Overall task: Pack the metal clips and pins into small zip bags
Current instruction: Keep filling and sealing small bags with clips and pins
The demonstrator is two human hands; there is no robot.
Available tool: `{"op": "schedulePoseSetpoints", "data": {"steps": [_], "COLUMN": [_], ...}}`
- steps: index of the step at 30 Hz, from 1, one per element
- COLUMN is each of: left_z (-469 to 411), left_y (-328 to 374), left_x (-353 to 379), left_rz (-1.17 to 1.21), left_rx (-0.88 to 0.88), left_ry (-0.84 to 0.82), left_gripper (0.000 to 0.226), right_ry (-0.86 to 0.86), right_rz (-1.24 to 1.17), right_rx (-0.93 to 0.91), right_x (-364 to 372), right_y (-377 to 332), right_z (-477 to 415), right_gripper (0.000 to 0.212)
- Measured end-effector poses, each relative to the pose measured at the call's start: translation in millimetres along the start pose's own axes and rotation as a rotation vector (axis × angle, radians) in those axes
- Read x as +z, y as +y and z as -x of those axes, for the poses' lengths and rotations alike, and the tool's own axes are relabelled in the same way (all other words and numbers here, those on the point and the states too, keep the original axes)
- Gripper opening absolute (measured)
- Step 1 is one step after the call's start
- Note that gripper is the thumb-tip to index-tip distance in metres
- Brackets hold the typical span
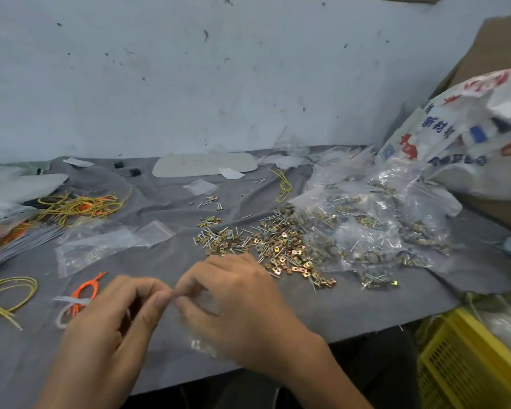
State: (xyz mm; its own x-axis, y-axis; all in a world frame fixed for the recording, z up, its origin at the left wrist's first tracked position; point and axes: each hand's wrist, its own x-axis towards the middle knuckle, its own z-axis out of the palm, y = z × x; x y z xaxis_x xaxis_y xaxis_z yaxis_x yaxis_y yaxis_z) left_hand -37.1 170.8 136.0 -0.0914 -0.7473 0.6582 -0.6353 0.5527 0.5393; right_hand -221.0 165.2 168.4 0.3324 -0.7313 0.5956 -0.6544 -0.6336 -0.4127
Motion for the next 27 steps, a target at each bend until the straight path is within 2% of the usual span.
{"op": "schedulePoseSetpoints", "data": {"steps": [7,12,15,20,27], "left_z": [-1.7,-5.0,-3.9,-5.0,-2.9], "left_y": [-0.2,-2.1,7.7,18.3,13.5], "left_x": [11.1,14.9,19.4,24.3,33.0], "left_rz": [0.032,0.059,0.038,0.074,0.135], "left_rx": [-0.002,-0.05,-0.031,-0.029,-0.099], "left_ry": [0.031,0.045,0.027,0.025,-0.021], "left_gripper": [0.028,0.032,0.024,0.02,0.026], "right_ry": [0.048,-0.039,-0.048,-0.17,-0.335], "right_rz": [-0.008,0.059,0.059,-0.058,-0.028], "right_rx": [0.096,0.192,0.226,0.232,0.237], "right_x": [-27.5,-44.9,-45.6,-44.4,-55.4], "right_y": [20.1,36.9,43.6,50.9,57.2], "right_z": [19.8,33.1,40.1,48.8,52.6], "right_gripper": [0.004,0.003,0.008,0.012,0.014]}}
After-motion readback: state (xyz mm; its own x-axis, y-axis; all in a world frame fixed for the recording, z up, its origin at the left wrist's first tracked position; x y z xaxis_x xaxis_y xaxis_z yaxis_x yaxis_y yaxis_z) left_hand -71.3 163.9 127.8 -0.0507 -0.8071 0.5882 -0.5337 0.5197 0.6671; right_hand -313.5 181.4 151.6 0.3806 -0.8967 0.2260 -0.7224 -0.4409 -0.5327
